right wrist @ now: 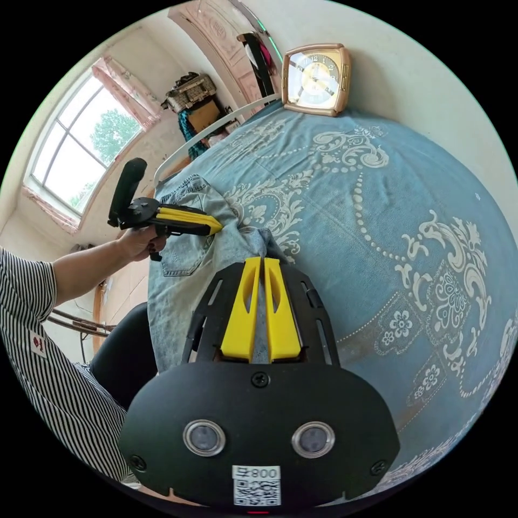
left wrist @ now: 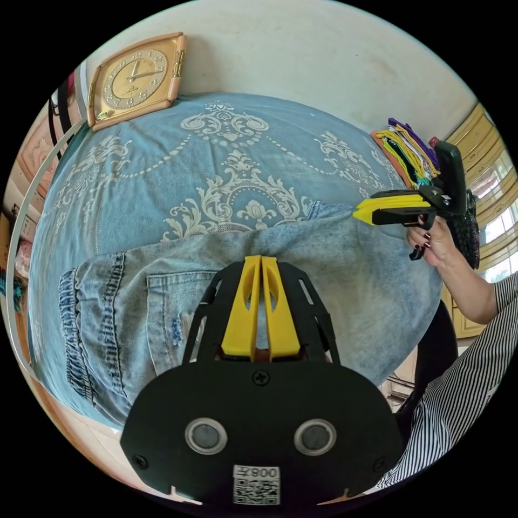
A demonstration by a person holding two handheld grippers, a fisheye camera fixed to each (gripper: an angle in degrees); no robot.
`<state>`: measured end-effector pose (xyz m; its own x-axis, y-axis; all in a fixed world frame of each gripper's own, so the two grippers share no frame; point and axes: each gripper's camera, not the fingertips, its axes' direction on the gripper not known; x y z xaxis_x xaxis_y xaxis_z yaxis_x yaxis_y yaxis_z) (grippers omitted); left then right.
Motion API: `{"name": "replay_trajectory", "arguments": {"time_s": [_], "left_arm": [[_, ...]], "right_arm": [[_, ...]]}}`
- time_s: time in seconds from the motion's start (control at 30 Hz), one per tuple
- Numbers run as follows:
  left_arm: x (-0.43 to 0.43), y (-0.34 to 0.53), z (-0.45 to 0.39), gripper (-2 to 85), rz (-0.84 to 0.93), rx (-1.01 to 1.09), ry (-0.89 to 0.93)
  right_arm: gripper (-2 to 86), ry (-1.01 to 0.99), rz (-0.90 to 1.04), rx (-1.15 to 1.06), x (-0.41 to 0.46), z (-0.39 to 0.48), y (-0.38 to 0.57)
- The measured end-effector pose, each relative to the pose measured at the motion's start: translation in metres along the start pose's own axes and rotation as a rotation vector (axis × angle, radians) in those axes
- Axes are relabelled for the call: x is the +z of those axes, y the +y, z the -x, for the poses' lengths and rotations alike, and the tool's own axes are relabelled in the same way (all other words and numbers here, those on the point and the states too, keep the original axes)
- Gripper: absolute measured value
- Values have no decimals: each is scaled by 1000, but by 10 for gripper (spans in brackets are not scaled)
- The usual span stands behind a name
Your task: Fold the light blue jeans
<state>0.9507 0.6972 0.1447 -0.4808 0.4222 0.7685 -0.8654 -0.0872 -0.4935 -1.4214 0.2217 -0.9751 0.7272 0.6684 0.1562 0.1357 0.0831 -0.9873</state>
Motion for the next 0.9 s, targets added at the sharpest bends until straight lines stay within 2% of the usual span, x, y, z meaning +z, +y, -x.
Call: {"name": "replay_trajectory", "arguments": {"time_s": [0.17,0.33,0.43,0.53,0.57,0.6,0.73,0.9], "left_arm": [[15,26,-1,1,-10,-2,-24],[8,60,-2,1,-55,-36,-63],[-7,86,11,1,-124,-141,-180],[-13,115,34,1,-130,-303,-305],[-9,128,43,1,-82,-348,-379],[-3,141,48,1,-47,-348,-370],[1,171,41,0,-108,-395,-340],[-2,196,30,1,-146,-454,-308]], "right_arm": [[9,-32,96,85,29,-26,-9],[4,8,9,115,-4,-17,-4],[2,9,-72,103,-23,0,-3],[1,13,-24,52,-6,18,-22],[1,21,0,41,5,23,-30],[1,28,8,38,10,25,-34],[0,66,83,79,49,21,-45],[0,18,21,158,33,11,-36]]}}
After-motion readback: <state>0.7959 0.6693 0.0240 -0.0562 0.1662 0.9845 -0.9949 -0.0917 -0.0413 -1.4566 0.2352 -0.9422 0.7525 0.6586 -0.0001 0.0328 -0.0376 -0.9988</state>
